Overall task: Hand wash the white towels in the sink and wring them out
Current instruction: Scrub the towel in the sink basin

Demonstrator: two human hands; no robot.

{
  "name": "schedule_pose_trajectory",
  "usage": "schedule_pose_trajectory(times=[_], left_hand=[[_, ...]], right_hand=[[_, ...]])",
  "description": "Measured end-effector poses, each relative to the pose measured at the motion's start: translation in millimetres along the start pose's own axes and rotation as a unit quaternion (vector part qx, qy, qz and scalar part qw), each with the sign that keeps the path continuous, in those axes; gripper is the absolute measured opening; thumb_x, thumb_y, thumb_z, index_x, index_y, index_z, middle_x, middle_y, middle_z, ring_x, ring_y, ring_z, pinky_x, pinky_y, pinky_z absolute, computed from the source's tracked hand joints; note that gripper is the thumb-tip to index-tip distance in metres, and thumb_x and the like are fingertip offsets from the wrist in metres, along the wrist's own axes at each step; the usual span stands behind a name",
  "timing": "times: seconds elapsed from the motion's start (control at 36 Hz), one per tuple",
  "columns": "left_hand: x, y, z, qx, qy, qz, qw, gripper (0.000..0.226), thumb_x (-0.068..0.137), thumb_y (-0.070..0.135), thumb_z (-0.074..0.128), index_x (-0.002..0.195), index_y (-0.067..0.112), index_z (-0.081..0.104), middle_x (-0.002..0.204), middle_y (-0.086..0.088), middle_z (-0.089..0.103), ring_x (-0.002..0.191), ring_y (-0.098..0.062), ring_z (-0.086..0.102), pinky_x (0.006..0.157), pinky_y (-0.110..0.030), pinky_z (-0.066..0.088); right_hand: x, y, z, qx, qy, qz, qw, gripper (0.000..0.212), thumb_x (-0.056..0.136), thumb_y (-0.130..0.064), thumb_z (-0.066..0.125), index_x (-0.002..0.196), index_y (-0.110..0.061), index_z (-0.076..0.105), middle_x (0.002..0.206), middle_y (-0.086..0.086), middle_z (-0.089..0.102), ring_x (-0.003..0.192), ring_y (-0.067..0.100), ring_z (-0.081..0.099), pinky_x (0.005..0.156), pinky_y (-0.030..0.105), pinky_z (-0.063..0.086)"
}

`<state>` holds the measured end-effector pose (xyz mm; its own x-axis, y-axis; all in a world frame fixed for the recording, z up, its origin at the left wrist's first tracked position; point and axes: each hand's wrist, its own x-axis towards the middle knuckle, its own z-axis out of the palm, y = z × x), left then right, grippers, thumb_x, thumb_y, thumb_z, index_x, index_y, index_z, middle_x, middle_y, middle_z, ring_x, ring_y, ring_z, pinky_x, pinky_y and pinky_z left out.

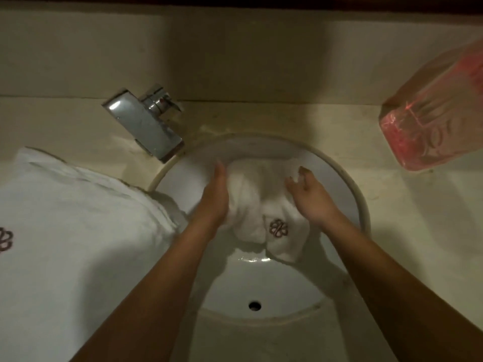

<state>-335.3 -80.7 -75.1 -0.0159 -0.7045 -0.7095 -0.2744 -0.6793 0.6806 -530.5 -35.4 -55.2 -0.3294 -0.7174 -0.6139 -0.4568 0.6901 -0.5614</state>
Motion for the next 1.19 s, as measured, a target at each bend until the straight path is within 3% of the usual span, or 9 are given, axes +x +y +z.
schedule_pose_trajectory(times=[0.11, 0.17, 0.22, 0.42, 0.61, 0.78, 0.89, 1.0, 1.19], left_hand=[[8, -21, 20, 0.126, 0.043, 0.061, 0.989, 0.060, 0.113, 0.052, 0.024, 0.104, 0.012, 0.068, 0.107, -0.010, 0.067, 0.112, -0.034, 0.064, 0.094, -0.036, 0.045], [8, -35, 31, 0.140, 0.060, 0.057, 0.987, 0.068, 0.110, 0.057, 0.031, 0.149, 0.006, 0.051, 0.152, -0.021, 0.047, 0.146, -0.038, 0.041, 0.121, -0.044, 0.033], [8, -47, 40, 0.188, 0.102, 0.028, 0.976, 0.086, 0.104, 0.067, 0.036, 0.161, 0.002, 0.031, 0.165, -0.024, 0.028, 0.155, -0.039, 0.025, 0.129, -0.050, 0.020], [14, -56, 54, 0.291, 0.160, 0.047, 0.942, 0.101, 0.089, 0.085, 0.043, 0.143, 0.000, 0.054, 0.139, -0.019, 0.061, 0.132, -0.037, 0.055, 0.114, -0.048, 0.040], [9, -42, 49, 0.105, 0.114, 0.103, 0.983, 0.067, 0.101, 0.055, 0.059, 0.149, 0.008, 0.054, 0.141, -0.012, 0.065, 0.130, -0.029, 0.062, 0.094, -0.021, 0.040], [14, -26, 8, 0.110, 0.188, 0.121, 0.968, 0.078, 0.086, 0.081, 0.044, 0.120, 0.014, 0.065, 0.106, -0.006, 0.071, 0.102, -0.029, 0.067, 0.086, -0.038, 0.052], [18, -24, 16, 0.106, 0.172, 0.093, 0.975, 0.075, 0.095, 0.075, 0.052, 0.134, 0.012, 0.065, 0.126, -0.010, 0.072, 0.122, -0.031, 0.065, 0.103, -0.042, 0.052], [20, -30, 57, 0.144, 0.124, 0.095, 0.977, 0.063, 0.106, 0.064, 0.040, 0.145, 0.019, 0.058, 0.135, -0.010, 0.069, 0.125, -0.031, 0.064, 0.103, -0.038, 0.048], [28, -25, 61, 0.092, 0.137, 0.046, 0.985, 0.068, 0.111, 0.060, 0.023, 0.119, 0.014, 0.074, 0.104, -0.011, 0.075, 0.106, -0.030, 0.070, 0.083, -0.029, 0.043]], right_hand=[[-1, 23, 20, -0.006, 0.036, 0.039, 0.999, 0.071, 0.100, -0.051, 0.059, 0.155, -0.010, 0.043, 0.149, 0.021, 0.053, 0.137, 0.040, 0.053, 0.114, 0.051, 0.045], [2, 29, 34, 0.010, 0.026, 0.088, 0.996, 0.065, 0.098, -0.056, 0.059, 0.140, -0.006, 0.057, 0.138, 0.020, 0.061, 0.130, 0.040, 0.058, 0.109, 0.047, 0.049], [9, 32, 46, -0.002, 0.027, 0.101, 0.995, 0.081, 0.079, -0.078, 0.051, 0.121, -0.011, 0.069, 0.124, 0.015, 0.068, 0.120, 0.039, 0.064, 0.105, 0.047, 0.053], [31, 54, 58, 0.078, 0.045, 0.081, 0.993, 0.091, 0.060, -0.081, 0.061, 0.121, -0.015, 0.073, 0.112, 0.008, 0.076, 0.107, 0.031, 0.073, 0.099, 0.050, 0.059], [14, 35, 47, 0.085, 0.114, -0.075, 0.987, 0.029, 0.108, -0.033, 0.061, 0.130, -0.015, 0.060, 0.119, 0.005, 0.064, 0.106, 0.019, 0.063, 0.087, 0.026, 0.046], [26, 40, 21, 0.081, 0.174, -0.058, 0.980, 0.040, 0.111, -0.021, 0.052, 0.152, -0.019, 0.051, 0.115, 0.016, 0.072, 0.100, 0.032, 0.071, 0.079, 0.026, 0.046], [22, 21, 52, 0.145, 0.118, -0.044, 0.981, 0.029, 0.109, -0.013, 0.052, 0.135, -0.025, 0.049, 0.093, 0.007, 0.069, 0.065, 0.011, 0.066, 0.055, 0.013, 0.050], [23, -10, 84, 0.251, 0.020, 0.024, 0.968, 0.035, 0.097, -0.046, 0.055, 0.129, -0.039, 0.043, 0.113, 0.012, 0.069, 0.099, 0.036, 0.071, 0.090, 0.050, 0.061], [25, -14, 83, 0.326, 0.013, 0.066, 0.943, 0.034, 0.112, -0.039, 0.042, 0.140, -0.021, 0.050, 0.124, 0.008, 0.068, 0.114, 0.033, 0.066, 0.100, 0.050, 0.056]])
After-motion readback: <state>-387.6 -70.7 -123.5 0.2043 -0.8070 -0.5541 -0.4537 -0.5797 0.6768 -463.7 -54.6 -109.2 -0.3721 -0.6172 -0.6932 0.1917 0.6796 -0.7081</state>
